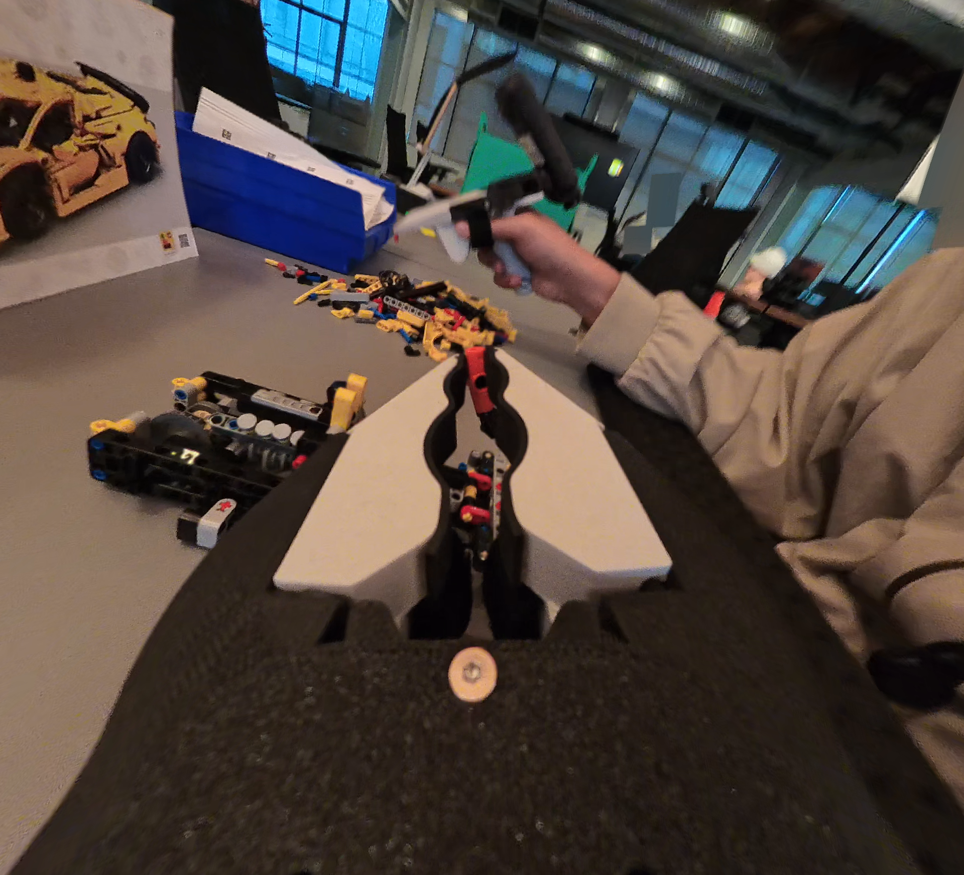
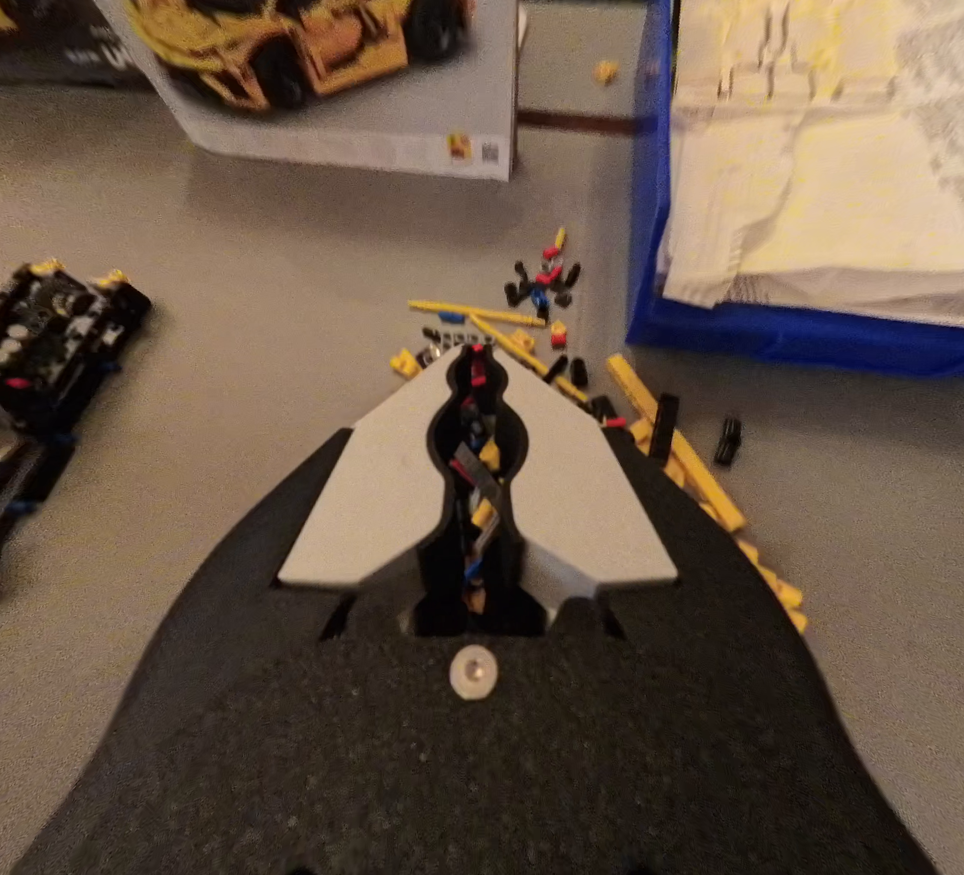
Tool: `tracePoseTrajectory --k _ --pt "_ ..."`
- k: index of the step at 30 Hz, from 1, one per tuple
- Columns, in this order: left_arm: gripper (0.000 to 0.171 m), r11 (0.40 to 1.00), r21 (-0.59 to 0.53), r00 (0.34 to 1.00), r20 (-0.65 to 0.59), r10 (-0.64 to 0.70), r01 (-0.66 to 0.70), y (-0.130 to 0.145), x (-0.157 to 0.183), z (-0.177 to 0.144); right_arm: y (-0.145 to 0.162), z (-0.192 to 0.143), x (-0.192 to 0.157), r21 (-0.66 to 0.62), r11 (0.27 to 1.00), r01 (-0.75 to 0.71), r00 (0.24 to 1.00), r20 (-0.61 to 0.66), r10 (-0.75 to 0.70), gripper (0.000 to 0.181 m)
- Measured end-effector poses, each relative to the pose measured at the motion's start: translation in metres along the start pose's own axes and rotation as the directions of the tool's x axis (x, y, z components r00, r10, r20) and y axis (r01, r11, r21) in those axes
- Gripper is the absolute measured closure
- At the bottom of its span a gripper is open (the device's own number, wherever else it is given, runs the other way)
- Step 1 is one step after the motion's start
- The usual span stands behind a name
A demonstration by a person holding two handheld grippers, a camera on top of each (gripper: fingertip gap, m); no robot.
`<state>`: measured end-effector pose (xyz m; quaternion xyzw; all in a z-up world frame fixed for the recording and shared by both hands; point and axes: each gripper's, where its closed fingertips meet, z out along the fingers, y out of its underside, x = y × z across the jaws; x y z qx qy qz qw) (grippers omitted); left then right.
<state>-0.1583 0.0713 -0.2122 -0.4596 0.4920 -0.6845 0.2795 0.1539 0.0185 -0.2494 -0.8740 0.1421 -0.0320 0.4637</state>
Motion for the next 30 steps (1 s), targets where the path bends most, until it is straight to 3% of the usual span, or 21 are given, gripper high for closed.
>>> tracePoseTrajectory --k 1,4,6,10,11,13,14,16,19,21,23,26,30 --pt "0.164 0.998 0.023 0.998 -0.024 -0.062 0.063 -0.003 -0.003 -0.002 0.013 0.004 0.004 -0.072 0.997 -0.025 0.999 0.018 0.026 0.178" --pt "0.165 0.975 0.091 0.978 -0.068 -0.197 0.203 -0.014 -0.013 -0.011 0.024 0.008 0.01 -0.109 0.99 -0.089 0.995 0.031 0.093 0.172" --pt "0.165 0.956 0.126 0.962 -0.099 -0.255 0.266 -0.02 -0.017 -0.015 0.017 0.005 0.016 -0.07 0.995 -0.07 0.997 -0.017 0.069 0.165" --pt "0.165 0.933 0.153 0.942 -0.135 -0.306 0.326 -0.025 -0.019 -0.018 -0.008 -0.004 0.006 0.035 0.999 -0.006 0.997 -0.08 0.009 0.169" --pt "0.165 0.933 0.154 0.942 -0.141 -0.306 0.326 -0.026 -0.019 -0.018 -0.012 -0.002 -0.005 0.038 0.999 0.032 0.997 -0.075 -0.029 0.168" --pt "0.165 0.929 0.155 0.937 -0.156 -0.312 0.335 -0.026 -0.017 -0.018 -0.031 0.003 -0.07 0.131 0.987 0.098 0.984 0.133 -0.115 0.161" --pt "0.165 0.927 0.153 0.933 -0.167 -0.318 0.343 -0.026 -0.016 -0.018 -0.037 0.003 -0.12 0.188 0.976 0.114 0.939 0.299 -0.167 0.158" --pt "0.165 0.924 0.157 0.93 -0.179 -0.321 0.349 -0.027 -0.015 -0.018 -0.031 -0.008 -0.226 0.239 0.967 0.094 0.757 0.613 -0.225 0.153" --pt "0.165 0.914 0.171 0.921 -0.197 -0.335 0.369 -0.03 -0.015 -0.019 0.001 -0.023 -0.329 0.143 0.986 0.09 0.546 0.821 -0.169 0.142" --pt "0.165 0.907 0.183 0.916 -0.215 -0.34 0.379 -0.033 -0.014 -0.021 0.01 -0.029 -0.355 0.133 0.988 0.08 0.521 0.839 -0.155 0.143" --pt "0.165 0.903 0.189 0.908 -0.249 -0.336 0.386 -0.035 -0.009 -0.021 0.006 -0.032 -0.361 0.083 0.996 -0.026 0.493 0.868 -0.059 0.147" --pt "0.165 0.891 0.173 0.875 -0.336 -0.348 0.42 -0.038 0.003 -0.02 0.002 -0.037 -0.361 -0.072 0.988 -0.137 0.352 0.929 0.116 0.147" --pt "0.165 0.872 0.131 0.815 -0.44 -0.376 0.473 -0.041 0.017 -0.022 -0.009 -0.052 -0.355 -0.092 0.974 -0.209 0.243 0.959 0.143 0.158"
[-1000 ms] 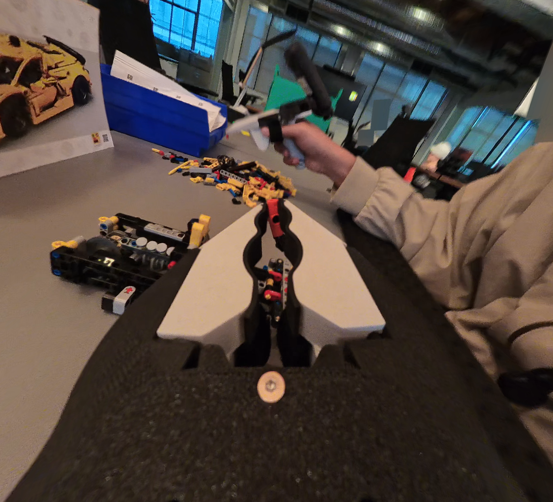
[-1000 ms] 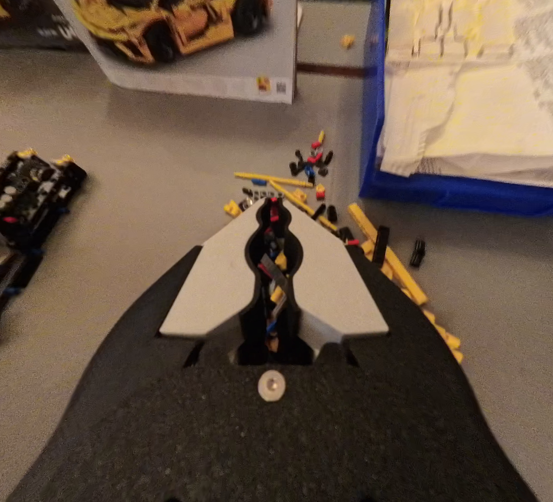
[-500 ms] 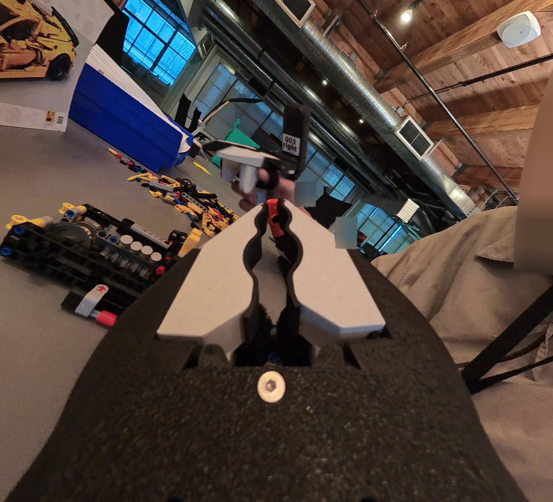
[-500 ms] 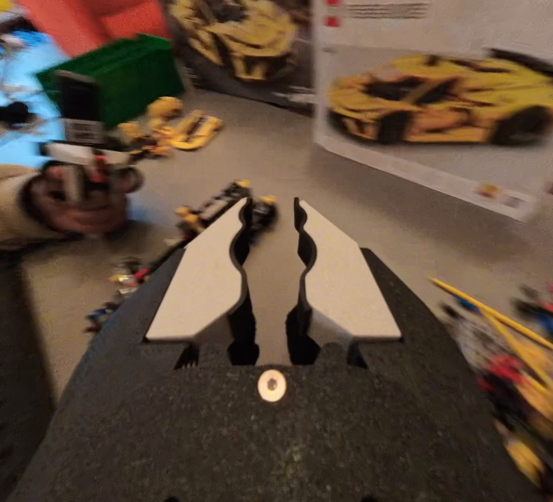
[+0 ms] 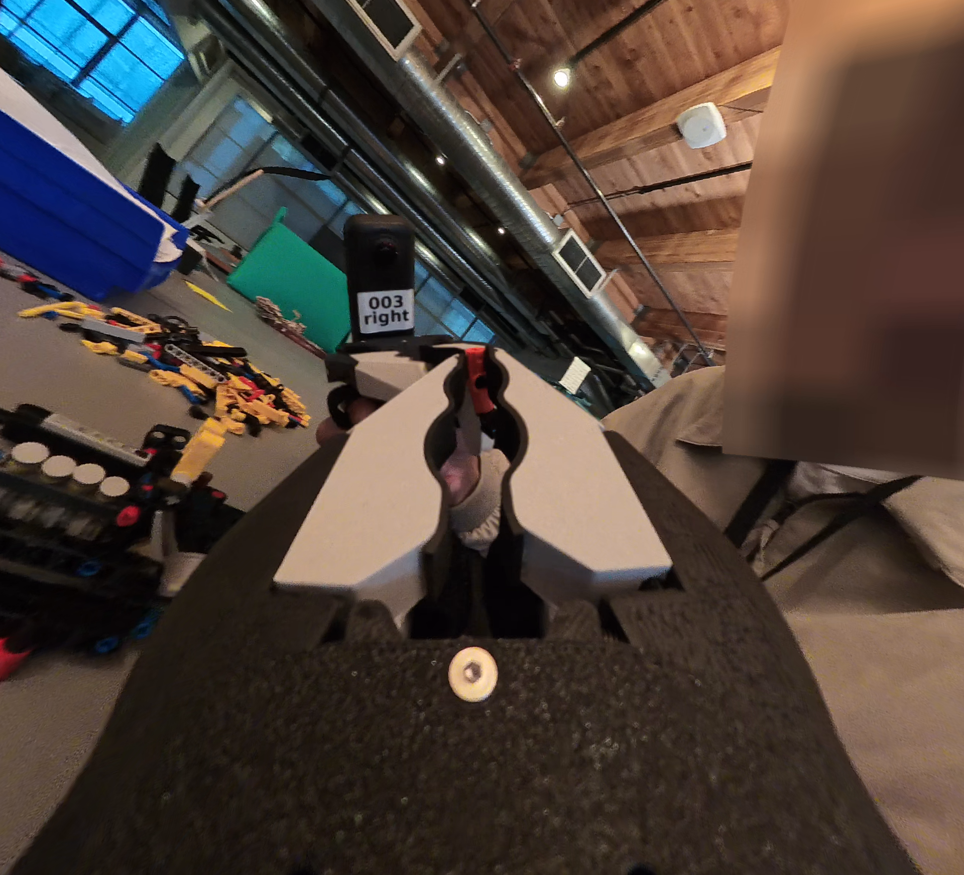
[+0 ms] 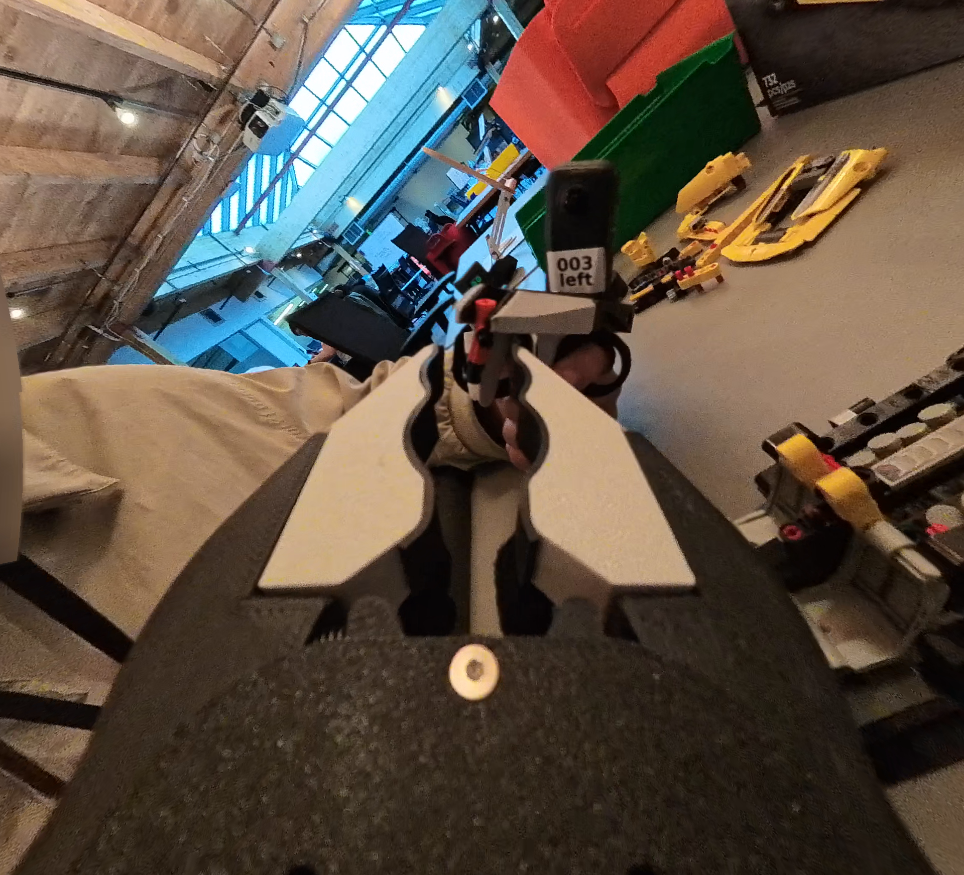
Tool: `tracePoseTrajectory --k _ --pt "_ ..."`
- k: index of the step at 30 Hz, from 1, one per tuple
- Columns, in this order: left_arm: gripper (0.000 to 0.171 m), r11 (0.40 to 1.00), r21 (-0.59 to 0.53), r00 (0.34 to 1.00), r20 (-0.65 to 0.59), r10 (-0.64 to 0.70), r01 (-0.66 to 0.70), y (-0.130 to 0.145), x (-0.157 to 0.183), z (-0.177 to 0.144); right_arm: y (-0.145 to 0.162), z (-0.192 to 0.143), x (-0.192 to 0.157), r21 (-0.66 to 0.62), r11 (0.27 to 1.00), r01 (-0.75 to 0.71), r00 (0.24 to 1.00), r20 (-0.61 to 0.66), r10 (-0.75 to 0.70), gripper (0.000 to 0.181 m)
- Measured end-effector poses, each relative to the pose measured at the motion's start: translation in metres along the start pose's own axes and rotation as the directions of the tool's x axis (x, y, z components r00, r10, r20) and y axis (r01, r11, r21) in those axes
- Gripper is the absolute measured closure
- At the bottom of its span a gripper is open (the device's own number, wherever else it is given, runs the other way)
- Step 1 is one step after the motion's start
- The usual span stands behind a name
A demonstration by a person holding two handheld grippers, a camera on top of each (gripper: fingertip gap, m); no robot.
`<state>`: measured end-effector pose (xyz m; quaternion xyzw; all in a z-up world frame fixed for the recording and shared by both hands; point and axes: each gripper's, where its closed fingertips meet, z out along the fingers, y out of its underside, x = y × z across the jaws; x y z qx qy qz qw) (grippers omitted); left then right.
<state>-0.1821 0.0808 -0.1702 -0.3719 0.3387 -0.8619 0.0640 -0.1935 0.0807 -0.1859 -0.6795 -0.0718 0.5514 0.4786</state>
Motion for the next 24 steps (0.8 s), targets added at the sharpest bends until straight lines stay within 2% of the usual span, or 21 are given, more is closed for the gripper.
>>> tracePoseTrajectory --k 1,5,10,13,14,16,19,24 --pt "0.165 1.0 -0.006 1.0 -0.008 -0.004 0.004 0.001 0.001 0.0 -0.002 -0.001 -0.004 0.01 1.0 0.012 1.0 0.018 -0.012 0.166" --pt "0.165 1.0 -0.029 1.0 -0.025 0.002 -0.003 0.006 0.005 0.002 0.0 -0.001 -0.004 0.004 1.0 -0.015 0.999 0.039 0.015 0.176" --pt "0.165 0.998 -0.053 0.999 0.008 0.034 -0.033 0.009 0.001 0.003 0.004 -0.003 -0.002 -0.013 0.999 -0.046 0.997 0.056 0.046 0.178" --pt "0.162 0.991 -0.089 0.985 0.13 0.112 -0.101 0.011 -0.015 0.001 0.001 -0.012 0.013 -0.008 0.999 0.033 0.998 -0.057 -0.034 0.179" --pt "0.158 0.988 -0.107 0.98 0.149 0.13 -0.115 0.012 -0.017 0.0 -0.002 -0.015 0.014 0.004 0.998 0.056 0.996 -0.073 -0.055 0.18" --pt "0.161 0.979 -0.155 0.972 0.172 0.157 -0.131 0.019 -0.021 0.0 -0.003 -0.018 0.017 -0.002 0.996 0.091 0.99 -0.109 -0.091 0.179" --pt "0.165 0.969 -0.17 0.959 0.186 0.213 -0.182 0.021 -0.021 0.001 0.0 -0.018 0.016 -0.023 0.994 0.105 0.988 -0.109 -0.107 0.179" --pt "0.164 0.972 -0.172 0.959 0.203 0.196 -0.162 0.022 -0.025 0.001 0.002 -0.019 0.02 -0.04 0.997 0.072 0.991 -0.111 -0.076 0.179"
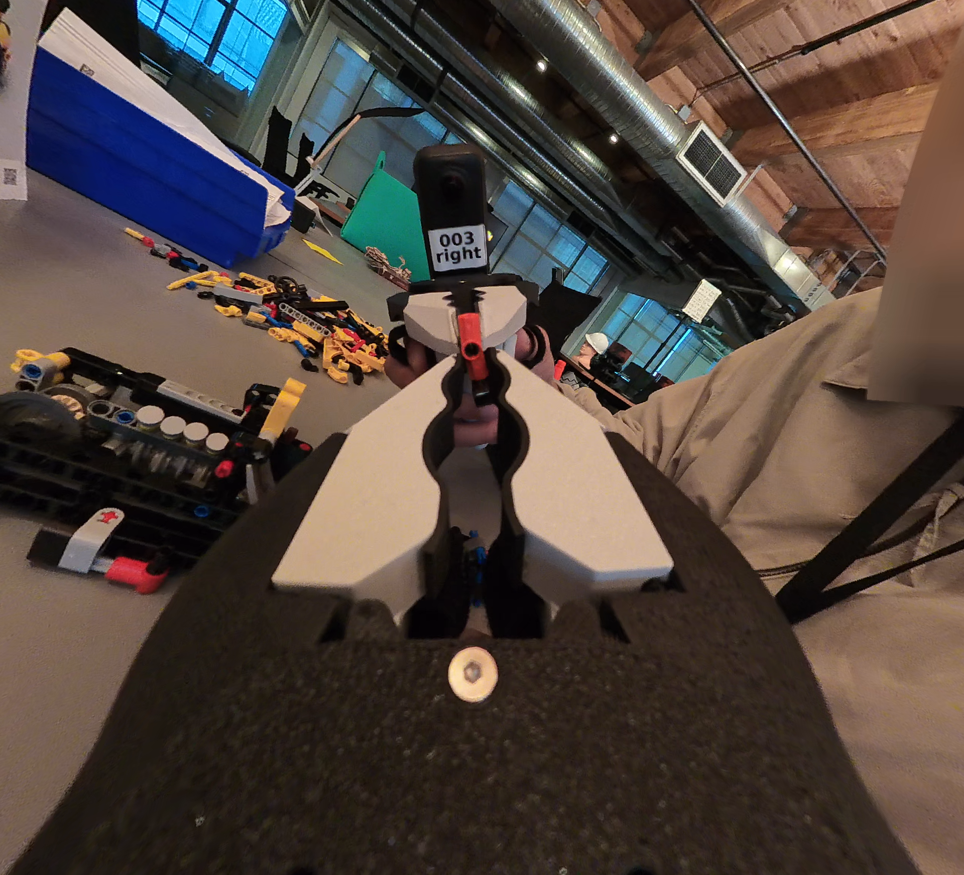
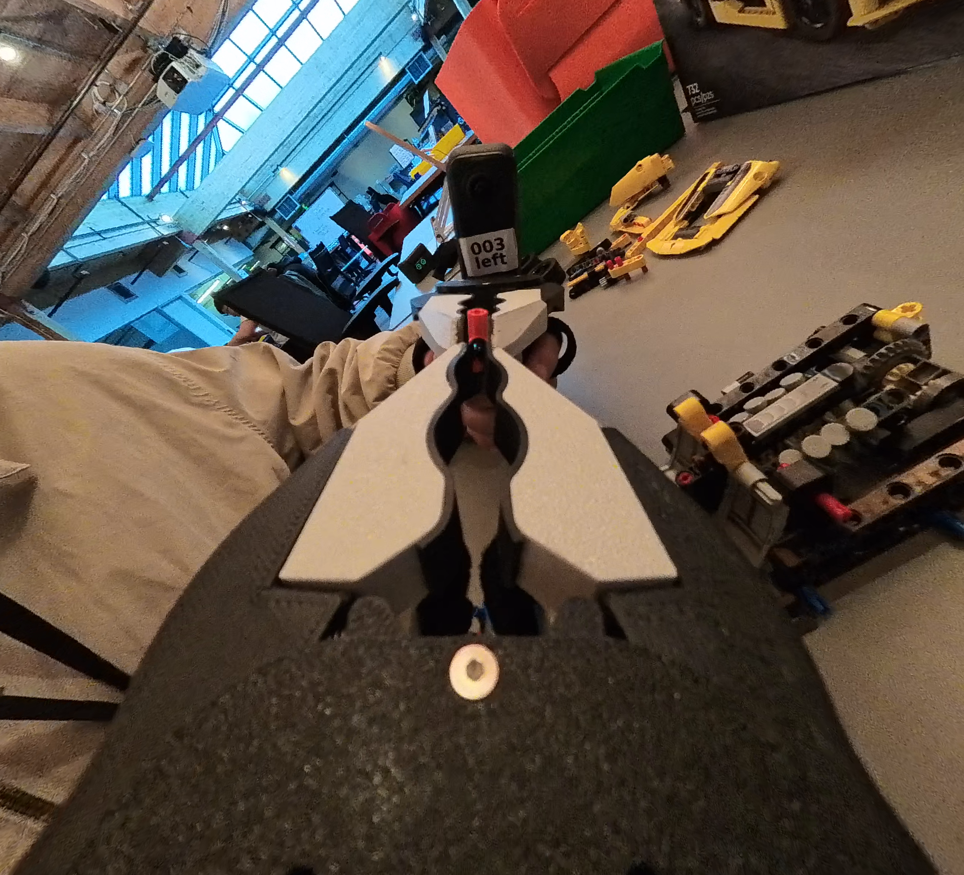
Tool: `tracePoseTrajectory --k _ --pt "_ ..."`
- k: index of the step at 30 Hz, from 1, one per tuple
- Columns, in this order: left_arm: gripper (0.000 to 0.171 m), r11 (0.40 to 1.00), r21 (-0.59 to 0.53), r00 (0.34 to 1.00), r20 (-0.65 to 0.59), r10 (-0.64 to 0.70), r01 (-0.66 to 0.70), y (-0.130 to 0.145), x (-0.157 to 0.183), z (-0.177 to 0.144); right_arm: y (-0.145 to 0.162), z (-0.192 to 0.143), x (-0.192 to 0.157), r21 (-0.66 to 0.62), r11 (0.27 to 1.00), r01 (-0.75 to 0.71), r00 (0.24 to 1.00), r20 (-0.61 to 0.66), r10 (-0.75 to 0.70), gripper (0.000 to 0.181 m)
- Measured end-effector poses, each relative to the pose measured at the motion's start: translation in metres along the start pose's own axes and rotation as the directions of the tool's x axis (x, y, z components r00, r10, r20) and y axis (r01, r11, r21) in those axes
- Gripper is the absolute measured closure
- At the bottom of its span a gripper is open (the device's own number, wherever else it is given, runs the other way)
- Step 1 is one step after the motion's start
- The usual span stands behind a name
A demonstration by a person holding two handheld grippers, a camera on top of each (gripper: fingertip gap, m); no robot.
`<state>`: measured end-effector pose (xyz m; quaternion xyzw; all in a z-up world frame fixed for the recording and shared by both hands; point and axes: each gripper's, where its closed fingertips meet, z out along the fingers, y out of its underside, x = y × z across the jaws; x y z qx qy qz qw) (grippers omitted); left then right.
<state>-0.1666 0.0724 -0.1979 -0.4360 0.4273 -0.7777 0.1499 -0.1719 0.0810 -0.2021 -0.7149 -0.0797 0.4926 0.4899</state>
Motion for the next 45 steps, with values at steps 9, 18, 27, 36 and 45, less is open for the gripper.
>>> tracePoseTrajectory --k 9,18,27,36,45 --pt "0.166 0.997 0.051 0.997 0.059 0.054 -0.057 -0.013 -0.002 0.001 -0.01 -0.002 -0.001 0.076 0.994 -0.077 0.995 0.068 0.072 0.18" --pt "0.165 0.941 0.336 0.995 0.081 -0.052 0.022 -0.069 -0.018 -0.056 -0.061 -0.138 0.092 0.105 0.979 0.175 0.841 -0.533 -0.093 0.178" --pt "0.165 0.98 0.195 0.992 0.115 -0.054 0.031 -0.036 -0.026 -0.034 -0.027 -0.324 0.159 -0.239 0.971 -0.016 0.174 -0.957 -0.233 0.177" --pt "0.164 0.965 0.23 0.992 -0.009 -0.128 0.127 -0.036 -0.014 -0.028 -0.017 -0.053 0.054 -0.068 0.985 0.161 0.911 -0.373 -0.175 0.152" --pt "0.164 0.974 0.19 0.992 -0.056 -0.114 0.123 -0.025 0.0 -0.012 0.0 0.023 -0.002 0.024 1.0 -0.011 0.999 -0.033 0.012 0.162"
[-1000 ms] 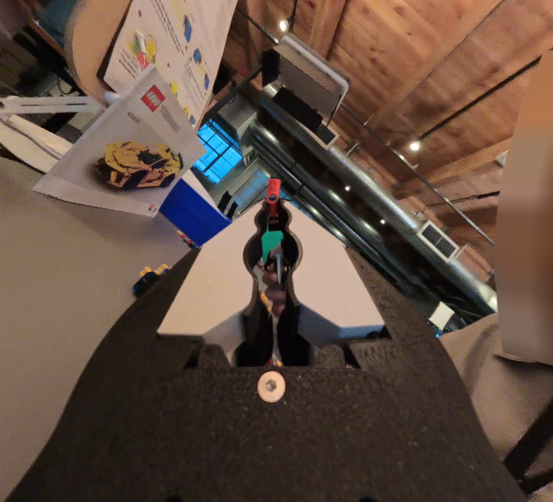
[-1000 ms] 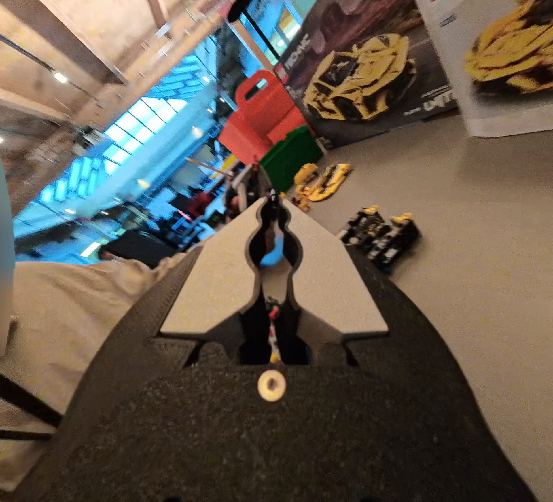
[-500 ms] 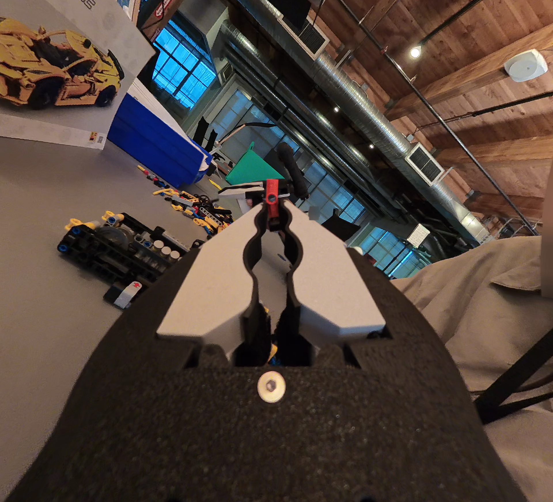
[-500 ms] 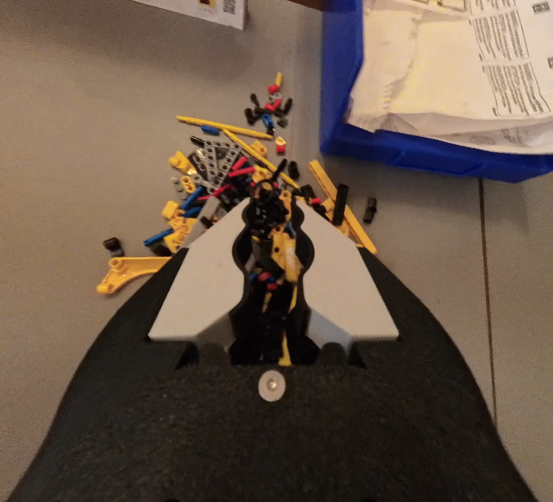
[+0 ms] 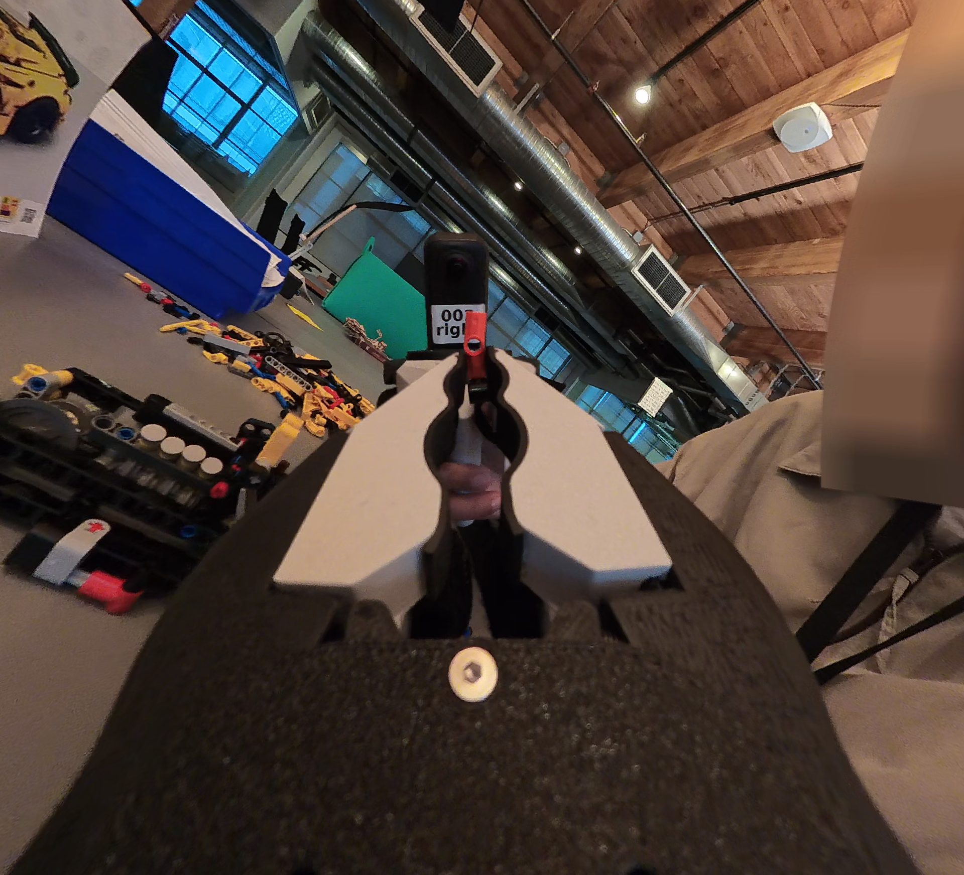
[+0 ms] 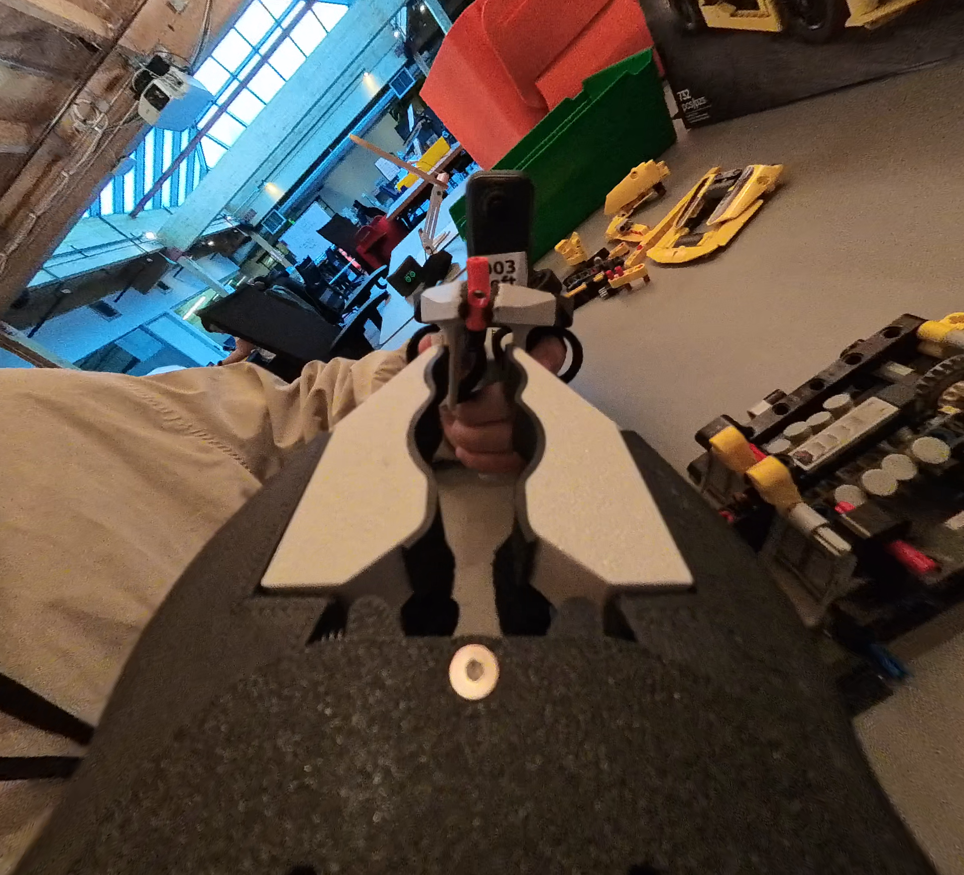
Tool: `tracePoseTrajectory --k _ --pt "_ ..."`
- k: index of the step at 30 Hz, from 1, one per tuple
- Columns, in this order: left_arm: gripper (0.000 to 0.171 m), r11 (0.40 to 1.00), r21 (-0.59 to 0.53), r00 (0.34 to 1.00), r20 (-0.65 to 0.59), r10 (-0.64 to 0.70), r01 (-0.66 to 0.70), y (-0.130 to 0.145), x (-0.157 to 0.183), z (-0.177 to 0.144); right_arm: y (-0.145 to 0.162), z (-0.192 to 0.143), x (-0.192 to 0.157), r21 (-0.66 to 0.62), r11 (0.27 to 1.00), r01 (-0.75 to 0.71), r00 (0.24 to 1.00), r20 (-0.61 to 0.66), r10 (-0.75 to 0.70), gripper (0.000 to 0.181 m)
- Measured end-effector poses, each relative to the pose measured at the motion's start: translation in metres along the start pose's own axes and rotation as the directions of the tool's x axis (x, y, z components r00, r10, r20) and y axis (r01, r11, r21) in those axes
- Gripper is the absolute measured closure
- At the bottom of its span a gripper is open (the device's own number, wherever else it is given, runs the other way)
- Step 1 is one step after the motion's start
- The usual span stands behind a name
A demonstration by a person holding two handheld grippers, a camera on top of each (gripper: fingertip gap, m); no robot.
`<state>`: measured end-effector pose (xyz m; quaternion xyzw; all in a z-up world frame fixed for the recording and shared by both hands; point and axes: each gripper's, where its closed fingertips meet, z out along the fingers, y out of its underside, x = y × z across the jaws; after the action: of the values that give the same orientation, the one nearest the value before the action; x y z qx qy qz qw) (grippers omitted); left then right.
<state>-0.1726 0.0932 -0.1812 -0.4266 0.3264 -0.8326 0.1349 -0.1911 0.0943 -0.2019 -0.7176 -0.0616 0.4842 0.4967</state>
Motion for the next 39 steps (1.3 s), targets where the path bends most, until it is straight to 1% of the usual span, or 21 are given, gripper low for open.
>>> tracePoseTrajectory --k 3,5,12,13,14,15,16,17,19,21,22,23,24,25,26,28,30,31,33,37,39 --pt "0.164 1.0 -0.021 1.0 -0.01 -0.01 0.01 0.006 0.001 0.005 0.002 0.002 -0.001 -0.002 1.0 -0.009 1.0 0.012 0.009 0.162" --pt "0.165 1.0 -0.018 1.0 0.005 0.007 -0.007 0.006 0.001 0.006 0.0 0.002 -0.004 0.013 1.0 -0.009 0.999 0.033 0.009 0.174" --pt "0.166 0.996 -0.053 0.993 0.08 0.082 -0.078 0.006 -0.007 0.0 0.01 0.002 0.004 -0.045 0.999 0.024 1.0 -0.012 -0.024 0.175" --pt "0.164 0.996 0.049 0.993 0.094 0.067 -0.072 -0.01 -0.007 -0.003 0.018 0.003 0.008 -0.109 0.994 0.02 0.999 -0.023 -0.023 0.175" --pt "0.165 0.976 0.216 0.995 0.096 0.015 -0.036 -0.041 -0.009 -0.013 0.051 0.007 0.018 -0.29 0.956 0.041 0.995 -0.072 -0.065 0.175" --pt "0.165 0.958 0.288 0.995 0.098 -0.034 0.004 -0.061 -0.014 -0.024 0.077 0.013 0.018 -0.378 0.924 0.056 0.994 -0.066 -0.088 0.175" --pt "0.165 0.963 0.268 0.991 0.133 -0.021 -0.015 -0.066 -0.022 -0.03 0.076 0.018 0.007 -0.352 0.935 0.053 0.997 -0.037 -0.07 0.175" --pt "0.165 0.975 0.214 0.983 0.181 0.017 -0.057 -0.061 -0.029 -0.033 0.05 0.016 -0.003 -0.234 0.967 0.1 0.994 -0.02 -0.108 0.175" --pt "0.165 0.991 0.114 0.983 0.179 0.045 -0.066 -0.046 -0.029 -0.029 0.007 -0.001 -0.006 -0.097 0.983 0.155 0.987 -0.03 -0.158 0.175" --pt "0.165 0.988 -0.078 0.947 0.286 0.148 -0.131 -0.026 -0.037 -0.023 -0.002 -0.013 -0.003 -0.055 0.993 0.102 0.995 0.004 -0.102 0.175" --pt "0.165 0.951 -0.229 0.893 0.352 0.281 -0.209 -0.016 -0.045 -0.025 -0.006 -0.019 0.0 -0.021 0.995 0.095 0.995 0.002 -0.095 0.175" --pt "0.165 0.874 -0.41 0.809 0.402 0.429 -0.259 -0.003 -0.06 -0.033 -0.01 -0.025 0.003 0.014 0.996 0.088 0.996 -0.009 -0.088 0.175" --pt "0.165 0.768 -0.589 0.707 0.431 0.56 -0.25 0.009 -0.077 -0.047 -0.014 -0.031 0.007 0.045 0.996 0.076 0.997 -0.019 -0.076 0.176" --pt "0.165 0.678 -0.703 0.619 0.439 0.651 -0.214 0.015 -0.091 -0.063 -0.018 -0.036 0.011 0.068 0.996 0.057 0.998 -0.029 -0.055 0.175" --pt "0.165 0.625 -0.759 0.573 0.435 0.695 -0.182 0.02 -0.097 -0.073 -0.021 -0.039 0.016 0.086 0.996 0.031 0.999 -0.038 -0.028 0.176" --pt "0.165 0.566 -0.815 0.563 0.413 0.716 -0.122 0.032 -0.101 -0.08 -0.024 -0.043 0.025 0.1 0.995 -0.029 0.999 -0.041 0.034 0.175" --pt "0.165 0.567 -0.819 0.614 0.406 0.677 -0.084 0.045 -0.098 -0.078 -0.025 -0.046 0.029 0.115 0.989 -0.094 0.995 -0.021 0.097 0.175" --pt "0.165 0.544 -0.838 0.625 0.403 0.669 -0.043 0.054 -0.099 -0.082 -0.025 -0.046 0.029 0.123 0.985 -0.12 0.993 -0.006 0.122 0.175" --pt "0.164 0.496 -0.868 0.578 0.403 0.71 -0.005 0.06 -0.107 -0.091 -0.022 -0.045 0.03 0.116 0.983 -0.142 0.99 0.007 0.142 0.175" --pt "0.161 0.466 -0.885 0.593 0.382 0.709 0.013 0.067 -0.101 -0.089 -0.018 -0.039 0.025 0.08 0.995 -0.056 0.998 -0.018 0.057 0.175" --pt "0.144 0.47 -0.882 0.566 0.368 0.738 -0.041 0.061 -0.101 -0.084 -0.016 -0.036 0.022 0.066 0.998 -0.007 1.0 -0.022 0.008 0.175"
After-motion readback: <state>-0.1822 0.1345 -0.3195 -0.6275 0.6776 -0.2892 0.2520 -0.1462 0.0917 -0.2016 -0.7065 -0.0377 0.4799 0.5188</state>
